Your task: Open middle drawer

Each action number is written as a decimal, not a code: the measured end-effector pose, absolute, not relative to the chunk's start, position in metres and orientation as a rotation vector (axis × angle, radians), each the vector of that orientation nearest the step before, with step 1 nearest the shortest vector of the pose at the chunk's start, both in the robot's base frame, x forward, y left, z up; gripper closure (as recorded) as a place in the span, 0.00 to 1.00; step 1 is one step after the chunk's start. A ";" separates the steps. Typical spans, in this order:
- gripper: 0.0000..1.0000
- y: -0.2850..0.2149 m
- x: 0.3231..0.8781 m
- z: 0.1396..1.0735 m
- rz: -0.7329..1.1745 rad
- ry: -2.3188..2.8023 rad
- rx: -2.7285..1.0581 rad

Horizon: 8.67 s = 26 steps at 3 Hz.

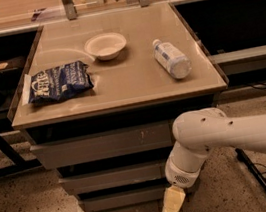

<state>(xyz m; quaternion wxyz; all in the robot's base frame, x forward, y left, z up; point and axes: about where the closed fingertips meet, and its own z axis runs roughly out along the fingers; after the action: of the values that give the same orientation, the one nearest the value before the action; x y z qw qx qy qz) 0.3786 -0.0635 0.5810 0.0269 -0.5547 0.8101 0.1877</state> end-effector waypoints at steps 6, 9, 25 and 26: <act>0.00 -0.080 0.471 0.486 0.538 2.449 -1.555; 0.00 -0.095 0.501 0.455 0.488 2.476 -1.485; 0.00 -0.112 0.385 0.419 0.764 2.548 -1.830; 0.00 -0.120 0.353 0.427 0.811 2.591 -1.825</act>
Offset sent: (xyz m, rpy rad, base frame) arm 0.0450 0.0085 -0.0868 0.1117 -0.0293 -0.0290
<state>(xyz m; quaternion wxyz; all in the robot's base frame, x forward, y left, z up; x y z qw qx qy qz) 0.3527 -0.1203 0.4270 -0.0646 -0.5567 0.7904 0.2474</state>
